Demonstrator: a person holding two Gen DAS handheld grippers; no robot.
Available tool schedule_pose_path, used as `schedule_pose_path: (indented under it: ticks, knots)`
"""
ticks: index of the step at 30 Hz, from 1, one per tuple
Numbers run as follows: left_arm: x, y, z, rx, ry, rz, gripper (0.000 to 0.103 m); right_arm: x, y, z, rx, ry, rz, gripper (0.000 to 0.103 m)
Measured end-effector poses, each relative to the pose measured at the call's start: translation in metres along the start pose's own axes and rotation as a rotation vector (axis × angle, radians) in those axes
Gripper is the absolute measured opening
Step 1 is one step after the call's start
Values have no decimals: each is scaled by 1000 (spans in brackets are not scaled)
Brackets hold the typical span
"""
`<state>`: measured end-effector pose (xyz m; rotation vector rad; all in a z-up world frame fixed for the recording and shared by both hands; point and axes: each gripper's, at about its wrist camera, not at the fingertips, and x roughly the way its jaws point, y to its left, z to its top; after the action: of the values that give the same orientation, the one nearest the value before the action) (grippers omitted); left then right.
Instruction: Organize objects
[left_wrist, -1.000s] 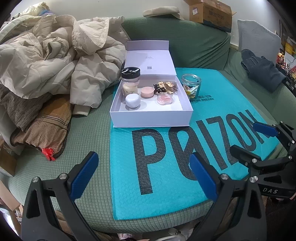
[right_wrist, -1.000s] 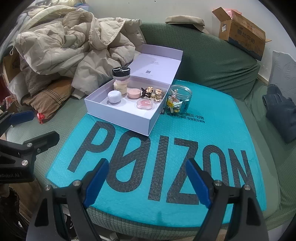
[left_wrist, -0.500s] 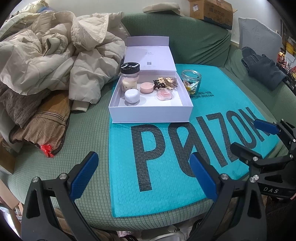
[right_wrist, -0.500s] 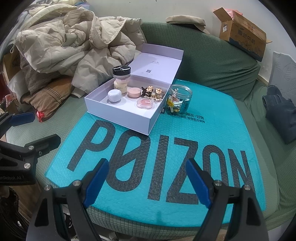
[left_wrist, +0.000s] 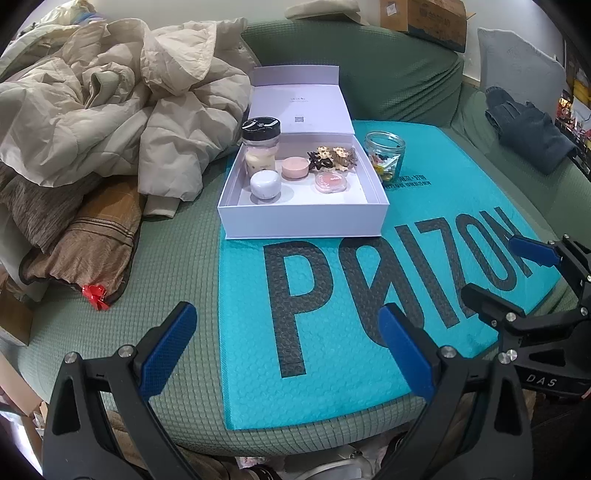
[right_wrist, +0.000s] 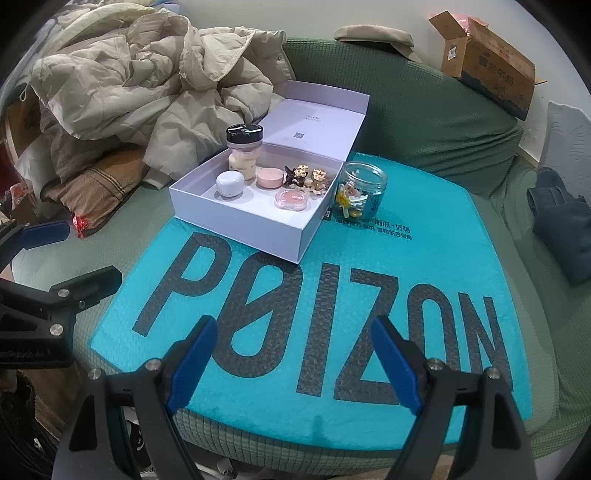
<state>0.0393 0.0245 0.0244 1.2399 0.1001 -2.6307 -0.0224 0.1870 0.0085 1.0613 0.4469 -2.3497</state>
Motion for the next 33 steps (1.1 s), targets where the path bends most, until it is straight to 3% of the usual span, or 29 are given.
schedule_pose_path:
  ticks: [33]
  knots:
    - [6,-3,-2,16,9,0,103,8,1,-3,2,29,2,86]
